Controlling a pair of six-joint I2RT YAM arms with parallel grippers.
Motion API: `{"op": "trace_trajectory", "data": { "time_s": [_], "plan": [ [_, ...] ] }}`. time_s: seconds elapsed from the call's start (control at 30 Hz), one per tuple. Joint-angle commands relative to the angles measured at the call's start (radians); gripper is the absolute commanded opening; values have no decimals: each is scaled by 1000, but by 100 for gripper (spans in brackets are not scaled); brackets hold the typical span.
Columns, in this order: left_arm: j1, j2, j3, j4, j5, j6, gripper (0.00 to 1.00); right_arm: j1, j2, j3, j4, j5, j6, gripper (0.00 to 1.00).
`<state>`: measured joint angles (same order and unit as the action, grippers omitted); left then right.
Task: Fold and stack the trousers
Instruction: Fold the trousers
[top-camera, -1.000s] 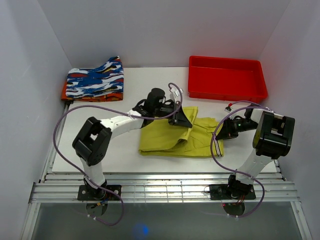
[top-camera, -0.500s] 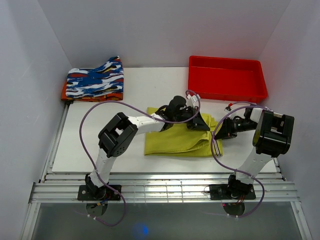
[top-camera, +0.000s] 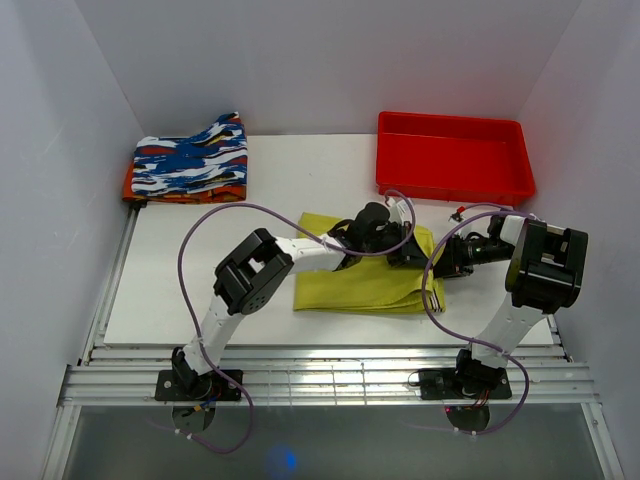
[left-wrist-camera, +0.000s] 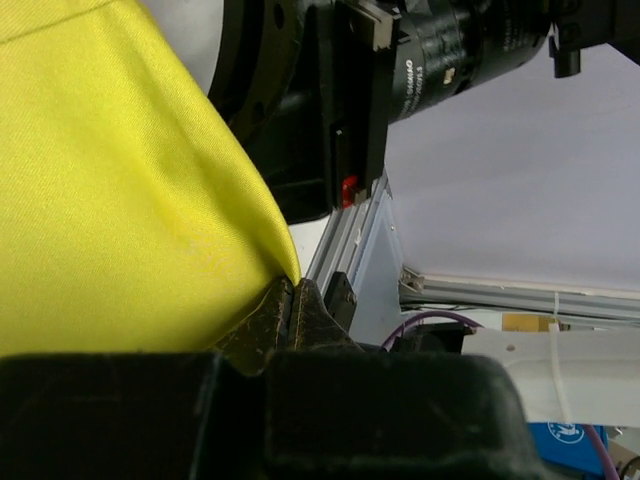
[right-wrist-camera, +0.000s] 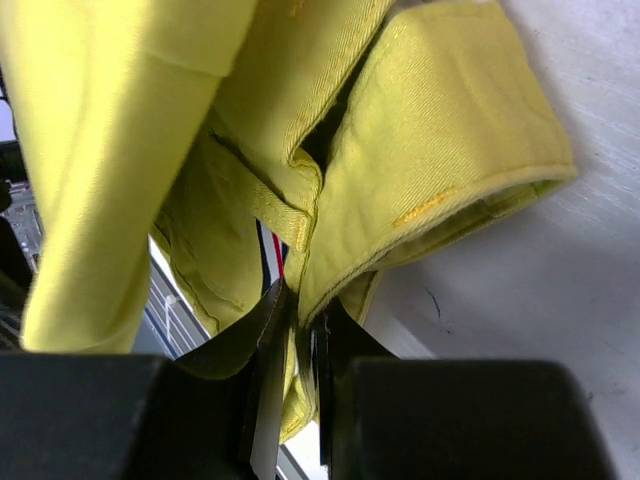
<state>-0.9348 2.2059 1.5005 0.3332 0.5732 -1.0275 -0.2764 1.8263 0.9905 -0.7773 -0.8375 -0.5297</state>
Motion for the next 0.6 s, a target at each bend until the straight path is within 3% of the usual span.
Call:
{"op": "trace_trajectory", "data": {
  "time_s": [0.0,0.57],
  "plan": [
    [-24,8,76,56,-42,4,0,9,13,-9,-8,-75,10,8],
    [-53,94,170,59,-102,3,0,8,28,-12,-5,-94,22,8]
  ]
}}
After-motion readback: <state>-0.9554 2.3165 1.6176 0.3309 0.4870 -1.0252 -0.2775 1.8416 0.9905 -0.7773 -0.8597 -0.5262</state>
